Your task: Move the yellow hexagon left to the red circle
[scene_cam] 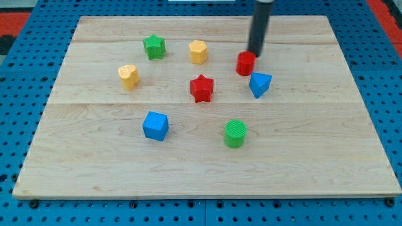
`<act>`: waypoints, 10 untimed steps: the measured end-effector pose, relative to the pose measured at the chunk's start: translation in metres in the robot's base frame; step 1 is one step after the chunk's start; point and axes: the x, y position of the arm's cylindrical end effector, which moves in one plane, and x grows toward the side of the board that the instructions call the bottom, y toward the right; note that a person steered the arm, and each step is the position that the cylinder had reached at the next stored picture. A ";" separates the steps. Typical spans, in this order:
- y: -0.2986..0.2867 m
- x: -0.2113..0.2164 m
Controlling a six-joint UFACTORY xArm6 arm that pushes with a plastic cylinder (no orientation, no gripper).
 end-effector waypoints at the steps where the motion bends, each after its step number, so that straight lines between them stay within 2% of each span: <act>1: -0.007 0.000; 2: 0.040 -0.013; 3: 0.092 0.016; 4: 0.038 0.024; 5: -0.034 -0.010; 6: -0.022 -0.016; 7: 0.019 -0.046; 8: -0.077 -0.101; 9: -0.118 -0.070; 10: -0.114 -0.046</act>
